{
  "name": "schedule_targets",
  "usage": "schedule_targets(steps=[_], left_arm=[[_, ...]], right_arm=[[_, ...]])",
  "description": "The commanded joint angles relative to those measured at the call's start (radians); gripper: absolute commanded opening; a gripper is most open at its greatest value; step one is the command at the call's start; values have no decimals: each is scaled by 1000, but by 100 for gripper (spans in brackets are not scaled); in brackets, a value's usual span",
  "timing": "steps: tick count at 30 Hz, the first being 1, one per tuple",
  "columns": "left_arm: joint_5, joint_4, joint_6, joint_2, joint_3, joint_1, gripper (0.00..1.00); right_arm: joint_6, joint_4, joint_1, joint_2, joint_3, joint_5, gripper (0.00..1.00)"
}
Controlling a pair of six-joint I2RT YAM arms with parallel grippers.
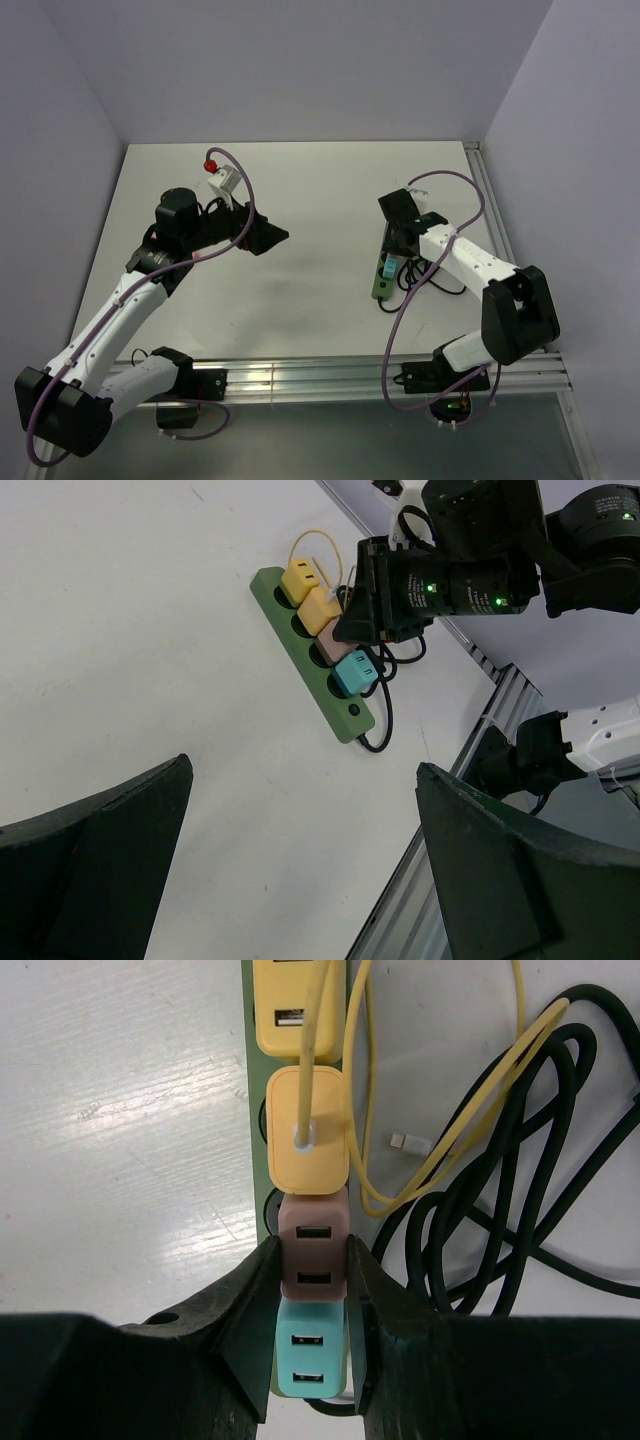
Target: Insert the plug
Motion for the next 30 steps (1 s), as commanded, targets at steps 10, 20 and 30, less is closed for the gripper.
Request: schedule_targets(steps=[10,20,30], left_arm=[[19,52,13,0,-2,-1,100],[23,55,10,0,-4,-1,99],[23,53,12,3,-4,-1,100]], right_arm=[[-47,-8,-20,-24,50,-14,61],[-43,-13,-18,-12,35,-26,59],[-35,13,-15,53,47,-60,55]])
